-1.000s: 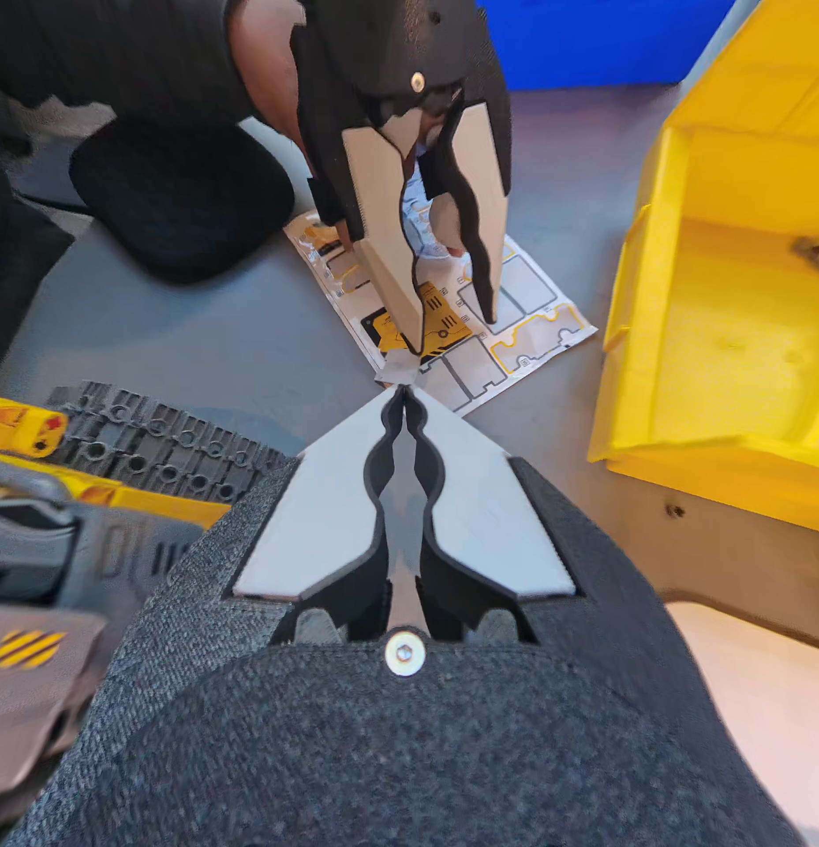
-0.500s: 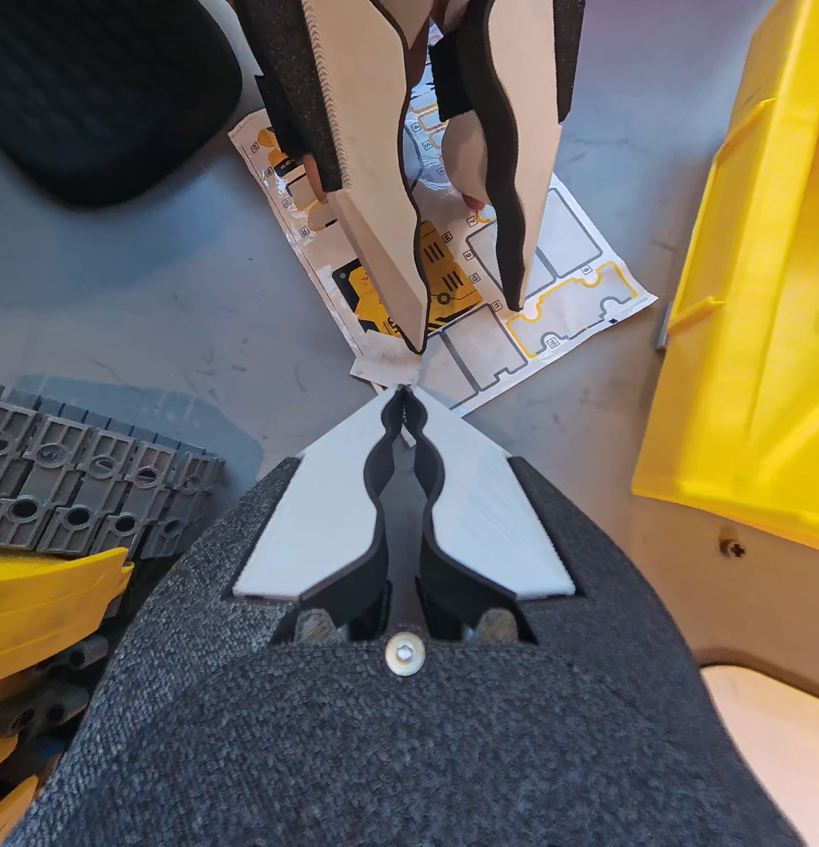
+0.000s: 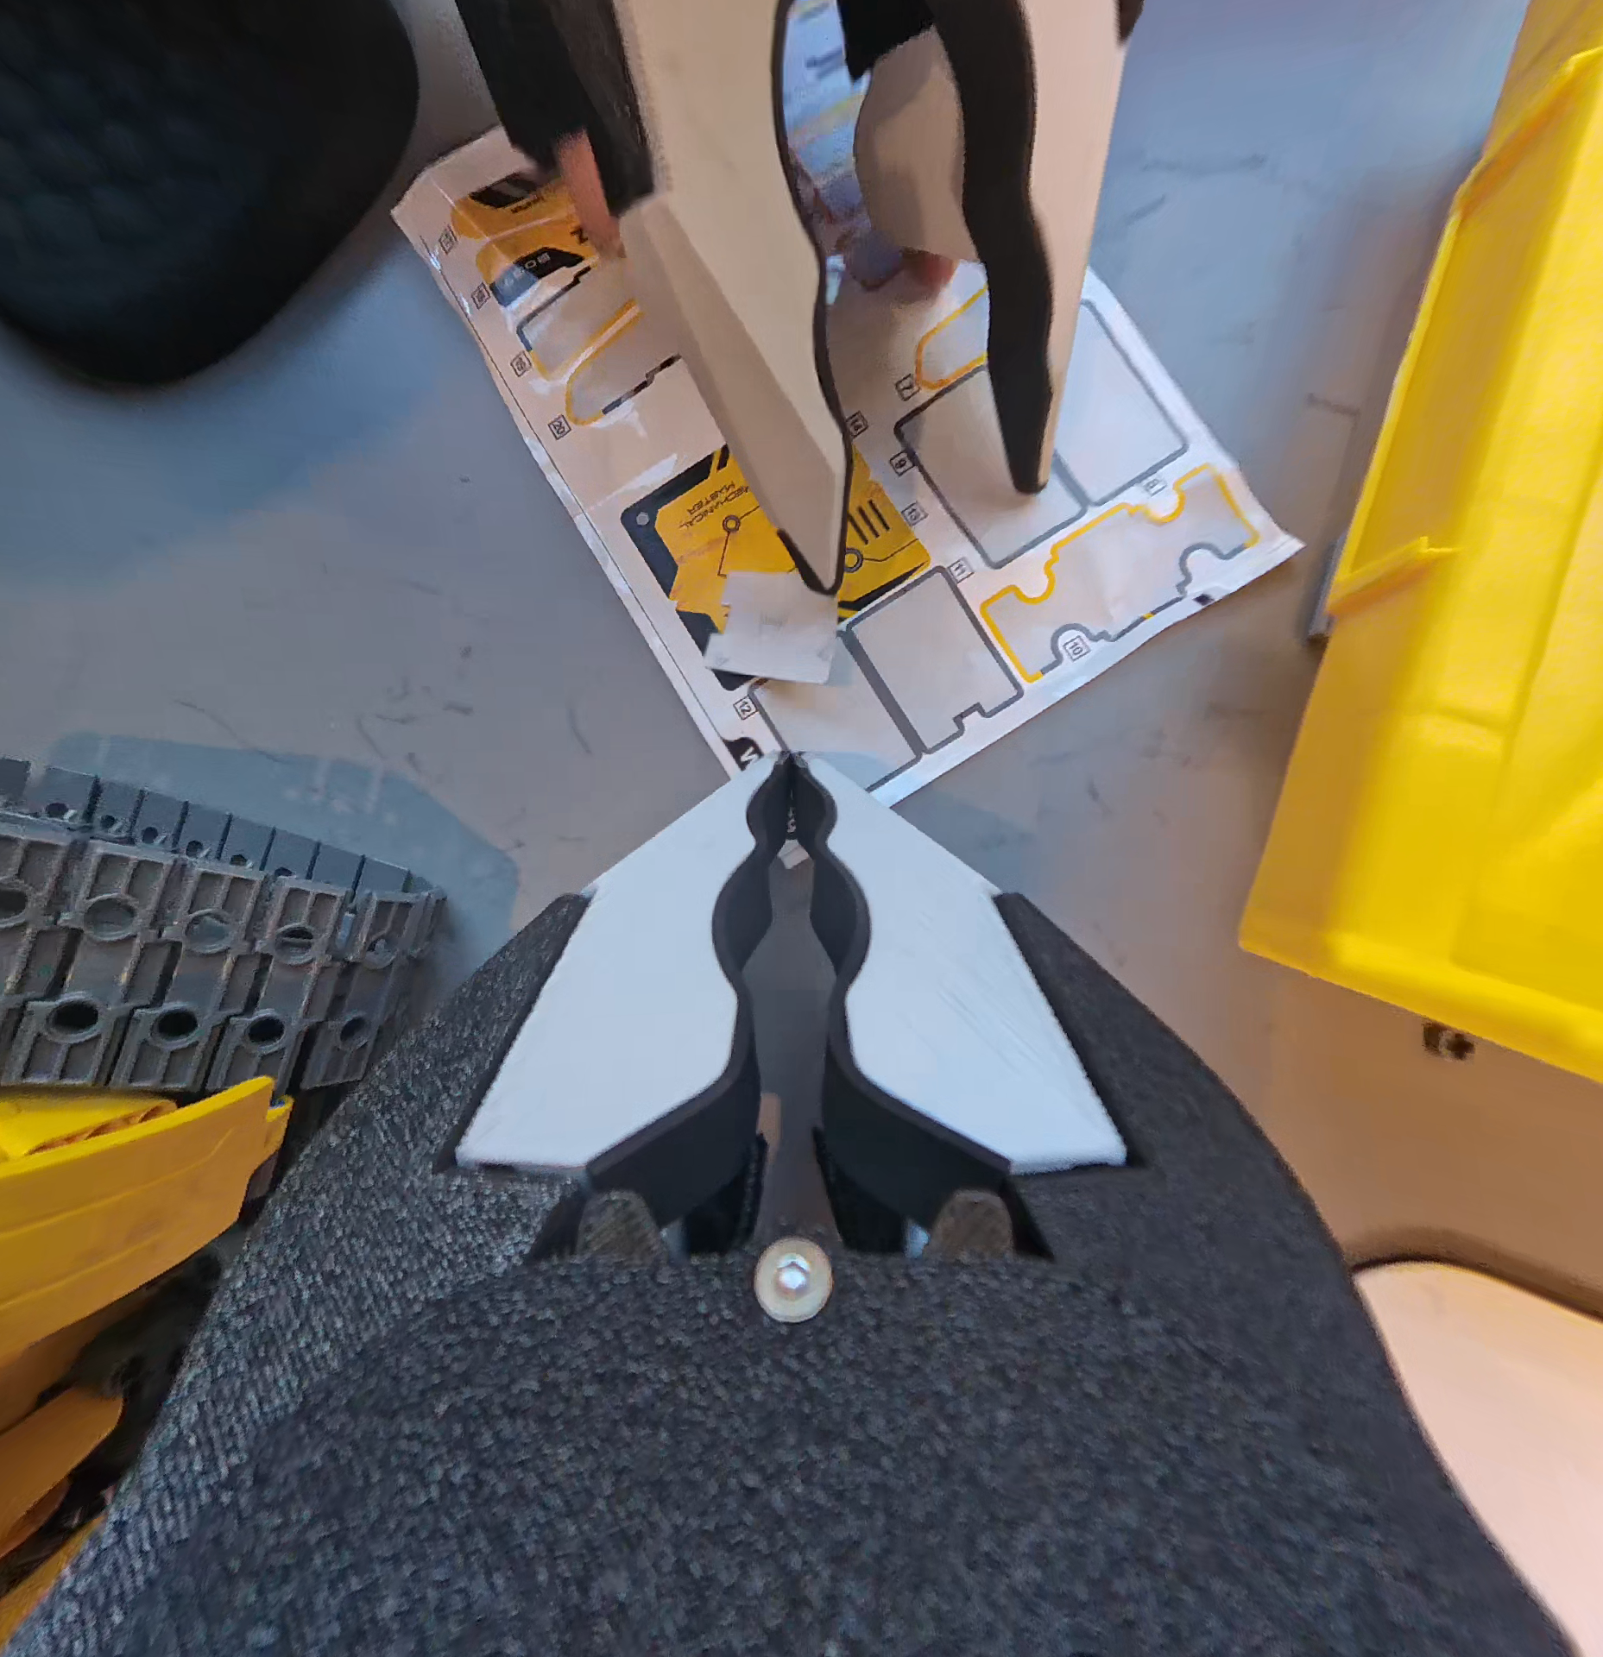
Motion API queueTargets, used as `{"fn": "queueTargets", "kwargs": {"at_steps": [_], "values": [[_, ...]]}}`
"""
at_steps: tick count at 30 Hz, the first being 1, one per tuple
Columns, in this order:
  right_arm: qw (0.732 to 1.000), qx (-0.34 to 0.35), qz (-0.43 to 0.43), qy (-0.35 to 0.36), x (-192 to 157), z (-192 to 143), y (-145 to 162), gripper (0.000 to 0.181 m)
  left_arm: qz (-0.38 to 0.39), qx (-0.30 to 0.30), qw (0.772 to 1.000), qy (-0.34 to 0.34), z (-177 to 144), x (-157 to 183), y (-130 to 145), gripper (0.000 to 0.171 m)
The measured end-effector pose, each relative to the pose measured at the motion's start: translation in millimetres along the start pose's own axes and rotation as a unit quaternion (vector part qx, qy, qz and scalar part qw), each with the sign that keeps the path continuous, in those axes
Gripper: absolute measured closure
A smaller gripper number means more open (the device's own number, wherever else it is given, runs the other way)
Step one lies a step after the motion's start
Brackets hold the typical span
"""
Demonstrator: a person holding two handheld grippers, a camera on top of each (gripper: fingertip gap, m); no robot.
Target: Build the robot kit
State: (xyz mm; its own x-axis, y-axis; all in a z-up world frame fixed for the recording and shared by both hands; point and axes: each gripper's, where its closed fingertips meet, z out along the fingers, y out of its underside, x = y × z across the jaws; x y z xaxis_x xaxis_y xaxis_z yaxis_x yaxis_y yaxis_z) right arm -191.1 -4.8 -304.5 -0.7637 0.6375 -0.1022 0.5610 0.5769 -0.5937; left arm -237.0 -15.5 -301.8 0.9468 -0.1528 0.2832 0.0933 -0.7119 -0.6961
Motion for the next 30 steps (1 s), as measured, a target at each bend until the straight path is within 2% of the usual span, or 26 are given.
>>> {"fn": "queueTargets", "kwargs": {"at_steps": [3,10,21,26,30], "values": [[0.999,0.043,0.005,-0.008,-2.8,-7.3,-12.7,0.181,0.019,-0.008,1.0,-0.011,2.8,0.6,0.0,0.124],[0.999,0.044,0.003,0.002,3.1,1.3,-12.0,0.181,0.049,-0.017,0.998,-0.029,6.9,1.5,0.0,0.122],[1.0,-0.005,0.026,-0.007,4.3,9.5,-6.3,0.181,0.06,-0.017,0.998,-0.032,7.5,2.3,-0.2,0.12],[0.998,-0.027,0.052,-0.02,4.2,10.3,-5.8,0.181,0.01,0.037,0.999,-0.013,-13.9,-5.2,-17.6,0.12],[0.998,-0.022,0.06,-0.023,4.1,10.5,-6.2,0.181,0.02,0.023,0.999,-0.014,-13.3,-5.1,-7.0,0.118]]}}
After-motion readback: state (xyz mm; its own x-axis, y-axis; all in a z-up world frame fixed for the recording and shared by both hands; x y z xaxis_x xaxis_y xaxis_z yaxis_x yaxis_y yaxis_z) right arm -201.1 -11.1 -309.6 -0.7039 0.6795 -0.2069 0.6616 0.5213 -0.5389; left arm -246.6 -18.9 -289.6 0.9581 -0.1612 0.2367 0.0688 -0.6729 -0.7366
